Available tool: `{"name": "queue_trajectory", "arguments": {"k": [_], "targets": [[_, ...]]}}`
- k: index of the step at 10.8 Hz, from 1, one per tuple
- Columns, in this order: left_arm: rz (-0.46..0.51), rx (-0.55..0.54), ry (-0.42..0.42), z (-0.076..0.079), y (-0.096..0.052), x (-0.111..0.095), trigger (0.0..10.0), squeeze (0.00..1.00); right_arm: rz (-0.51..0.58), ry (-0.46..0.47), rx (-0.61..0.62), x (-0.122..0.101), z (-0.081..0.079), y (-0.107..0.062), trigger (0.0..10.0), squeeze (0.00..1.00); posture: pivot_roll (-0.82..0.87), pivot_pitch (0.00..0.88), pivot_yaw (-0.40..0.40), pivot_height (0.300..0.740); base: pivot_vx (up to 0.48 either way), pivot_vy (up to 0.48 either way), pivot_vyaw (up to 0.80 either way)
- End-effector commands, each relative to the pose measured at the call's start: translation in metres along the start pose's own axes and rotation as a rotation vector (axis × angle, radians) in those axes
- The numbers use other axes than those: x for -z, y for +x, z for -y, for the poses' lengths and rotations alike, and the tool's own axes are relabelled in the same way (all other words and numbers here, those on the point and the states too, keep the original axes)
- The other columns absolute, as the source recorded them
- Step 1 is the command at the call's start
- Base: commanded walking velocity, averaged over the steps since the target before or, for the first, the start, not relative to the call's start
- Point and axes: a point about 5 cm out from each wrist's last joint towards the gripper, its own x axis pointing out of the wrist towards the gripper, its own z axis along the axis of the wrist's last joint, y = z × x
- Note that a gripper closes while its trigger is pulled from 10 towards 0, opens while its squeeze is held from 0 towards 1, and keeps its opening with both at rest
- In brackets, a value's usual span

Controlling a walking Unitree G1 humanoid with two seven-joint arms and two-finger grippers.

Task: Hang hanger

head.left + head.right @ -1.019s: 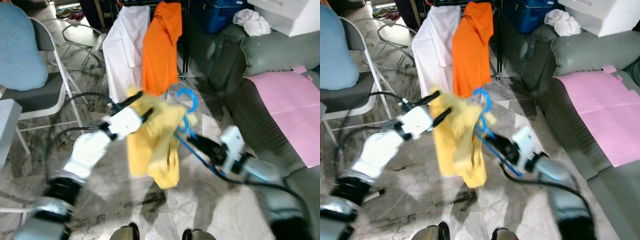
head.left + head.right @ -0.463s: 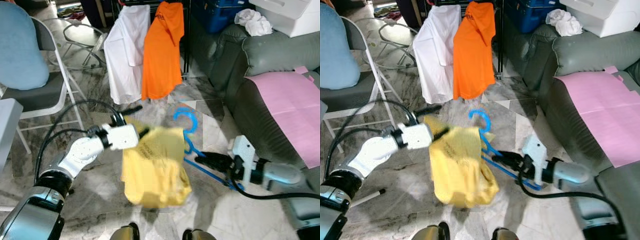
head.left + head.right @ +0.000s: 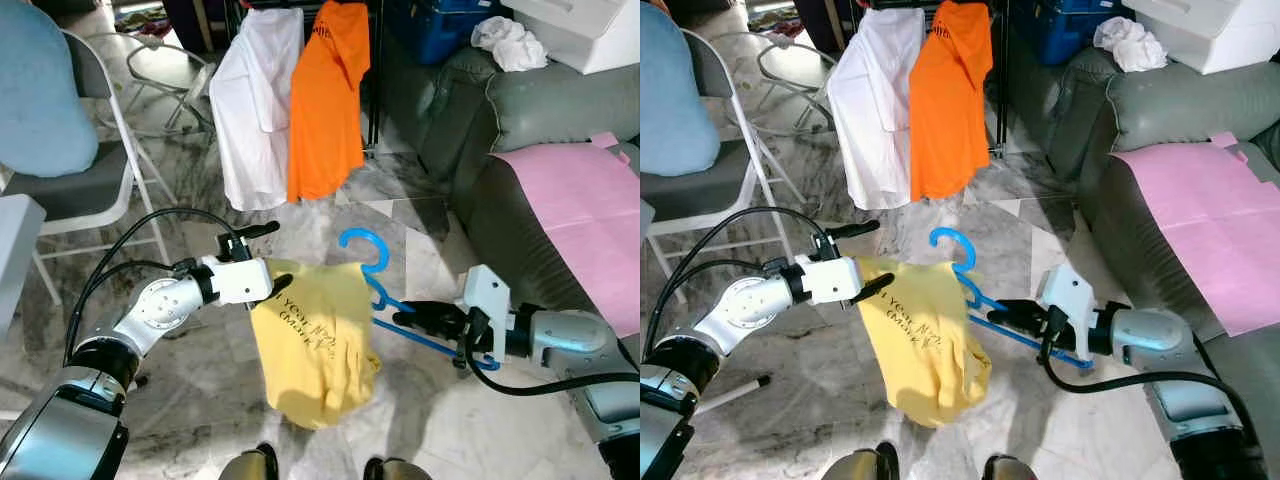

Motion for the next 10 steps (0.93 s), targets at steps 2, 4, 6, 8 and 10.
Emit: {"name": "queue_trajectory", "arguments": {"k": [2,4,6,8,10], "targets": [[-0.035,0.031,-0.034,0.0128,-0.0052,0.0081,4.0,0.13,0.037,-0.039,-0.053,-0.0102,-0.0033,0.0028,10.0,0.0,-0.11,0.165,-0.006,0.74,0.0,0.0,0.0],[-0.035,0.031,-0.034,0.0128,-0.0052,0.0081,4.0,0.13,0.037,-0.039,-0.053,-0.0102,-0.0033,0.0028,10.0,0.0,-0.11,0.165,-0.006,0.74,0.0,0.0,0.0],[-0.035,0.031,-0.034,0.0128,-0.0052,0.0081,4.0,0.13,0.037,-0.039,-0.053,-0.0102,-0.0033,0.0028,10.0,0.0,-0.11,0.165,-0.006,0.74,0.0,0.0,0.0],[-0.035,0.031,-0.034,0.0128,-0.0052,0.0081,4.0,0.13,0.037,-0.039,-0.053,-0.0102,-0.0033,0.0028,10.0,0.0,-0.11,0.165,-0.006,0.74,0.0,0.0,0.0],[-0.035,0.031,-0.034,0.0128,-0.0052,0.0081,4.0,0.13,0.037,-0.039,-0.053,-0.0102,-0.0033,0.0028,10.0,0.0,-0.11,0.165,-0.006,0.74,0.0,0.0,0.0]]}}
